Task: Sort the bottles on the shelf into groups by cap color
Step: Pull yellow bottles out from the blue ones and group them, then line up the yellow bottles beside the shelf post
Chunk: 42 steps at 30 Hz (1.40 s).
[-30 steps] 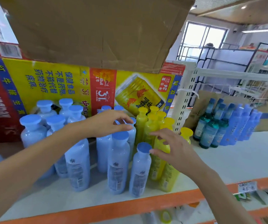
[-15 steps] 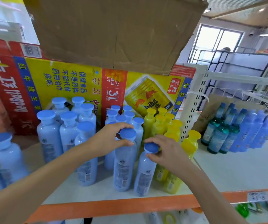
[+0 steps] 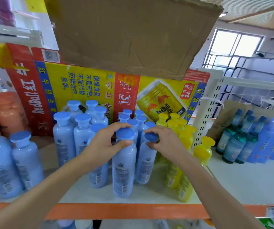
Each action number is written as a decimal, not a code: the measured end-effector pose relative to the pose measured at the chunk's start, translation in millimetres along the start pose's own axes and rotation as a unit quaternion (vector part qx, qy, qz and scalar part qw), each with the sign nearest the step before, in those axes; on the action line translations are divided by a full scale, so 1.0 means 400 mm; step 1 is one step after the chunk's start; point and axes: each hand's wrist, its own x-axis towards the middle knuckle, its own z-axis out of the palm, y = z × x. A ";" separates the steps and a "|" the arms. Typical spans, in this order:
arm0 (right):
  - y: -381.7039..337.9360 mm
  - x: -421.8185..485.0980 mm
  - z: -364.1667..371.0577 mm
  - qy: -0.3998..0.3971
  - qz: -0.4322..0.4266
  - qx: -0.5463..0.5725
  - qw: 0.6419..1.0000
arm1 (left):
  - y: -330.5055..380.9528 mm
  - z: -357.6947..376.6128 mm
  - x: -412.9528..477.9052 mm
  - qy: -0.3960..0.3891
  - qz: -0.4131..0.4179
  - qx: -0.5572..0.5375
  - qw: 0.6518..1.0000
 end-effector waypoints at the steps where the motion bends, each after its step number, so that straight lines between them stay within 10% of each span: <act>1: -0.003 0.009 0.006 -0.009 0.004 -0.002 1.000 | 0.003 -0.005 -0.005 0.002 -0.001 -0.001 1.000; 42: -0.224 -0.005 0.094 0.009 -0.128 0.005 0.992 | -0.085 -0.287 -0.108 0.176 -0.069 0.083 0.978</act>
